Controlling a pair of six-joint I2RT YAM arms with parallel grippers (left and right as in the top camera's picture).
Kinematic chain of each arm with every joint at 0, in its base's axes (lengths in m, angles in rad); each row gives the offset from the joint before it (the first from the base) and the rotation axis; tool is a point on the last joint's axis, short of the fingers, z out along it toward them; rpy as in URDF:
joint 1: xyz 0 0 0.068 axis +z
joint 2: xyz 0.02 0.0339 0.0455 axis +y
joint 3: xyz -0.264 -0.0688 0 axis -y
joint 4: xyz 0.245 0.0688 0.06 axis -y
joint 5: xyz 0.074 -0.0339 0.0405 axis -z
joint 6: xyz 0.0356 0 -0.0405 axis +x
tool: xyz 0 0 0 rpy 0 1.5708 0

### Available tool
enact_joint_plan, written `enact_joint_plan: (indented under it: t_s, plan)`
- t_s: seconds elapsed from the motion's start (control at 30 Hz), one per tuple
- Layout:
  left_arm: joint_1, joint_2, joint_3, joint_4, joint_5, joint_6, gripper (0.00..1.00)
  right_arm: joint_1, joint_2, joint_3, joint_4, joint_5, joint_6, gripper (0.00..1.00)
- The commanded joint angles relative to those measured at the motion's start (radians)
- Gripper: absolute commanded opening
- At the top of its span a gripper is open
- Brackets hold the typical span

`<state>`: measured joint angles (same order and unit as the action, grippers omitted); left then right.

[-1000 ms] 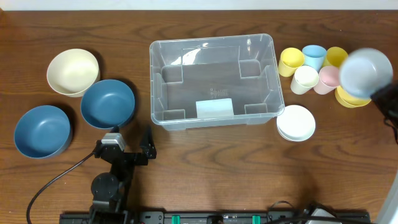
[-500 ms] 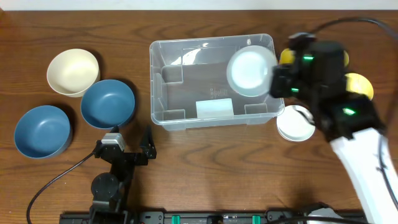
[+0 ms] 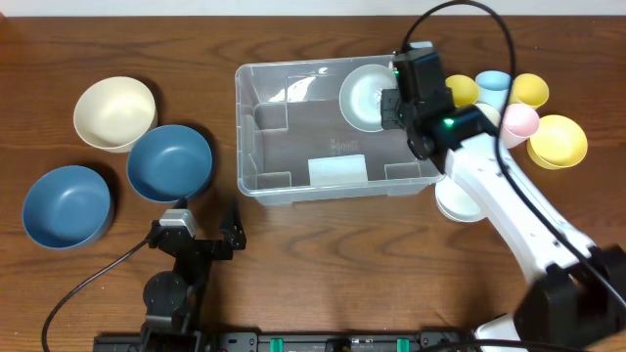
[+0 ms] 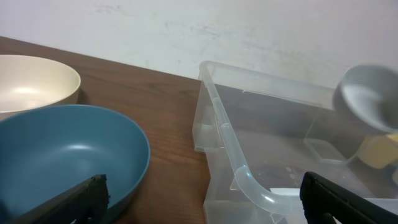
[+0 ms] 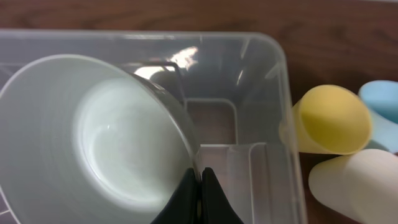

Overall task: Pack container
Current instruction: 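Carry the grey bowl into the container and lower it, then open the right gripper and withdraw toward the white bowl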

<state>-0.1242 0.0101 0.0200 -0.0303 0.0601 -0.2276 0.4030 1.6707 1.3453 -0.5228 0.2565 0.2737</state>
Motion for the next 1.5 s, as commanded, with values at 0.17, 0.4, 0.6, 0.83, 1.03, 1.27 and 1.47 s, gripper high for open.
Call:
enact_joint_plan:
  t_s: [0.17, 0.4, 0.6, 0.83, 1.03, 1.27, 1.47]
  plan:
    - [0.006, -0.006, -0.016, -0.037, -0.003, 0.02, 0.98, 0.002, 0.145, 0.014, 0.033, 0.092, 0.043, 0.01]
    - [0.006, -0.006, -0.016, -0.037, -0.003, 0.02, 0.98, -0.028, 0.232, 0.014, 0.089, 0.092, 0.044, 0.01]
    - [0.006, -0.006, -0.016, -0.037, -0.003, 0.02, 0.98, -0.043, 0.262, 0.014, 0.13, 0.092, 0.044, 0.01]
    - [0.006, -0.006, -0.016, -0.037, -0.003, 0.02, 0.98, -0.049, 0.264, 0.014, 0.151, 0.092, 0.032, 0.32]
    - [0.006, -0.006, -0.016, -0.037, -0.003, 0.02, 0.98, -0.04, 0.26, 0.044, 0.135, 0.076, -0.014, 0.32]
    - [0.006, -0.006, -0.016, -0.037, -0.003, 0.02, 0.98, 0.003, 0.236, 0.228, -0.058, 0.038, -0.017, 0.36]
    - [0.006, -0.006, -0.016, -0.037, -0.003, 0.02, 0.98, 0.029, 0.164, 0.449, -0.325, -0.053, 0.052, 0.45]
